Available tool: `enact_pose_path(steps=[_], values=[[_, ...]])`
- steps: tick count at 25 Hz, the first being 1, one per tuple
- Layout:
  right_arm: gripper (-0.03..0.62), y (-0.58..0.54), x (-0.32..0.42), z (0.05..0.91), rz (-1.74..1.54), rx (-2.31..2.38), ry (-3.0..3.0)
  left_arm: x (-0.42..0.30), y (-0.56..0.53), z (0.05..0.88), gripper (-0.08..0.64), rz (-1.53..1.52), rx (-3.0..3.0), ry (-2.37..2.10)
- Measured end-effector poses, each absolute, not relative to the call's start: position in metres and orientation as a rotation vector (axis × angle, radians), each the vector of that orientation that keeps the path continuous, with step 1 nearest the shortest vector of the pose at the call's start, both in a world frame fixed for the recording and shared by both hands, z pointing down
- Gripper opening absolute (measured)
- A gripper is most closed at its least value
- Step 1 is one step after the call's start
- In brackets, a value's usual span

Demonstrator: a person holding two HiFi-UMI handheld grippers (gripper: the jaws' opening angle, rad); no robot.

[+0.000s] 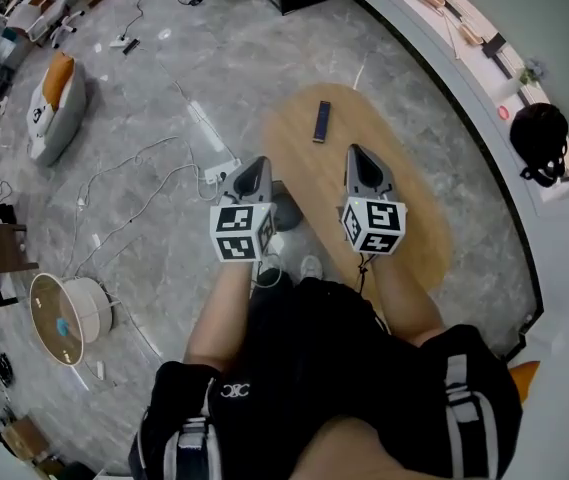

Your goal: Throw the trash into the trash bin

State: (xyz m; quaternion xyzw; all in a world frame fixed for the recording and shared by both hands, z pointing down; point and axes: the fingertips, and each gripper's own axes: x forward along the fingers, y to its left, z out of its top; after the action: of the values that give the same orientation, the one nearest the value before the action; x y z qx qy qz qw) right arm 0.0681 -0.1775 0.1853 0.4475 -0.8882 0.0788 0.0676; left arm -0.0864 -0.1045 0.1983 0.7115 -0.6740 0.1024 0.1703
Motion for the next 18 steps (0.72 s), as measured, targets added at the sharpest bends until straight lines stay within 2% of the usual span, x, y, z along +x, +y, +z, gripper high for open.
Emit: enact_pose_path(steps=[4, 5, 6, 12, 18], values=[[0.022, -0.201, 0.052, 0.212, 0.27, 1.324, -2.65, -0.097, -0.122, 0.217, 0.014, 0.274, 1.996, -1.904], [0.099, -0.207, 0.046, 0.221, 0.285, 1.302, -2.642, -0.1, -0.126, 0.221, 0.014, 0.273, 1.99, -1.902], [0.126, -0.212, 0.04, 0.23, 0.301, 1.284, -2.629, -0.103, -0.129, 0.227, 0.014, 0.273, 1.983, -1.899], [0.137, -0.254, 0.01, 0.296, 0.371, 1.259, -2.516, -0.126, -0.155, 0.26, 0.014, 0.252, 1.946, -1.888], [0.137, -0.294, -0.009, 0.381, 0.454, 1.248, -2.419, -0.146, -0.184, 0.328, 0.014, 0.274, 1.914, -1.862]])
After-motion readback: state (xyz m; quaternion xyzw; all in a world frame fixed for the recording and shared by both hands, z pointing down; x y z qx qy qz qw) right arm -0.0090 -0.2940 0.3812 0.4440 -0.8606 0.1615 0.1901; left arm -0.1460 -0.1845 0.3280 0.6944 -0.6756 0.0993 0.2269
